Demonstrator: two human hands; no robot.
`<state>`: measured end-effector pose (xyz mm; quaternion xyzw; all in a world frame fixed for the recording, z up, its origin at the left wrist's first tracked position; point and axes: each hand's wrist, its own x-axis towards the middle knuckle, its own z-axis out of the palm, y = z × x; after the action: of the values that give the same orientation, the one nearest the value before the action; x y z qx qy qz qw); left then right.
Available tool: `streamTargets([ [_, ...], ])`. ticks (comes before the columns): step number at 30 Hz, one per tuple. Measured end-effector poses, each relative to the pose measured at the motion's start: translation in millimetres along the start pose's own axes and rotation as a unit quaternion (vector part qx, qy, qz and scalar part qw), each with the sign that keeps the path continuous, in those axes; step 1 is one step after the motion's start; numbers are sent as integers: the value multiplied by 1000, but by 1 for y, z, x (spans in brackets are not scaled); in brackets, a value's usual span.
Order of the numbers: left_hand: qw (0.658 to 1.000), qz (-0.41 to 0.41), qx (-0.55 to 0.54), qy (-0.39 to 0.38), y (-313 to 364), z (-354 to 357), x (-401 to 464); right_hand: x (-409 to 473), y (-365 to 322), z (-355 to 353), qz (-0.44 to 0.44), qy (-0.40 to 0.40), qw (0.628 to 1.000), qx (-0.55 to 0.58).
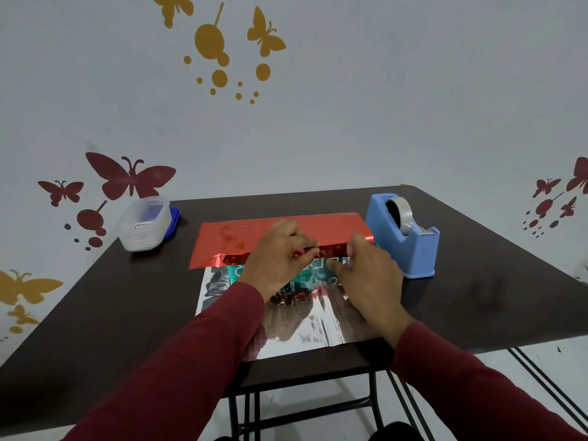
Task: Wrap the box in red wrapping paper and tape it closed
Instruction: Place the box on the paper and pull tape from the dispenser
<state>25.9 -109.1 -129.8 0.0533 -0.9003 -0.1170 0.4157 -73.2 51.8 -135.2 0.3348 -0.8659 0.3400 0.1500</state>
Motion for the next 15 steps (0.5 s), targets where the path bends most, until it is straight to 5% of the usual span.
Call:
streamTargets([
  [15, 1000, 4, 12, 1, 1, 0, 1, 9, -4, -7, 10, -16, 1000, 20],
])
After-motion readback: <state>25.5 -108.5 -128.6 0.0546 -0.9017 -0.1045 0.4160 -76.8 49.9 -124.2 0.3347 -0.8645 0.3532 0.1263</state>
